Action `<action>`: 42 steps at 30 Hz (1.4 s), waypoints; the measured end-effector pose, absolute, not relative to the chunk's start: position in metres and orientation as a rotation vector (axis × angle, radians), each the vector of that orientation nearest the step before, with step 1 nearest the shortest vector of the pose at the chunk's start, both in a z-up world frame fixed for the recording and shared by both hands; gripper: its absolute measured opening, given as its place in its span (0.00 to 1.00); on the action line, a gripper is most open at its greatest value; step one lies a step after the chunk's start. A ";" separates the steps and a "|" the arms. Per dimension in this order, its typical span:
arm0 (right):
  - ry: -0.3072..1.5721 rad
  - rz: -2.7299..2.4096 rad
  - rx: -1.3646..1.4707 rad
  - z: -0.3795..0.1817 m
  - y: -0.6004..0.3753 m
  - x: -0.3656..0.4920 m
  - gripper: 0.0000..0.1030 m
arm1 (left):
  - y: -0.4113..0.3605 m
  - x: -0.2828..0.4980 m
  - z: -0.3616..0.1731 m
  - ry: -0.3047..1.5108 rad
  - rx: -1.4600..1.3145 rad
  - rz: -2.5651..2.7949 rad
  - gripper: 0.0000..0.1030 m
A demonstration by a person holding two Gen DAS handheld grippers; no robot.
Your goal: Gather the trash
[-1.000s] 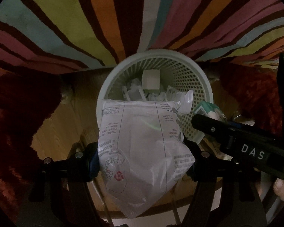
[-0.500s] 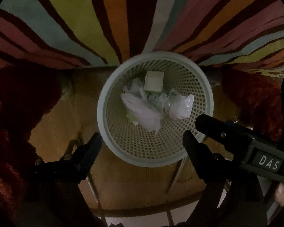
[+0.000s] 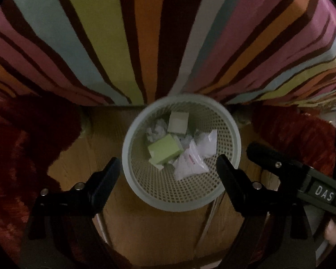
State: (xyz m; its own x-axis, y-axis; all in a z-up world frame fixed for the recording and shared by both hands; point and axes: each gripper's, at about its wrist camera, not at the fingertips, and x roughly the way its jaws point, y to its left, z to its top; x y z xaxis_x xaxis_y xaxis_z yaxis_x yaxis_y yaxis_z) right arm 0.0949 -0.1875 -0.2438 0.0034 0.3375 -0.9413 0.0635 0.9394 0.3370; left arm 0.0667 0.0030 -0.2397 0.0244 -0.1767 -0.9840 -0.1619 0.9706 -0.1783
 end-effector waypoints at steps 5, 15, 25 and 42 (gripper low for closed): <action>1.457 0.237 0.268 -0.217 -0.187 0.096 0.91 | 0.005 0.066 -0.216 1.464 -0.229 -0.005 0.83; 1.120 0.235 0.147 -0.140 -0.192 0.088 0.91 | 0.010 0.064 -0.161 1.266 -0.142 0.026 0.83; 0.940 0.231 0.068 -0.094 -0.189 0.073 0.91 | 0.019 0.061 -0.100 1.066 -0.118 0.084 0.83; 0.694 0.190 0.049 -0.026 -0.197 0.061 0.91 | 0.021 0.047 -0.004 0.785 -0.080 0.128 0.83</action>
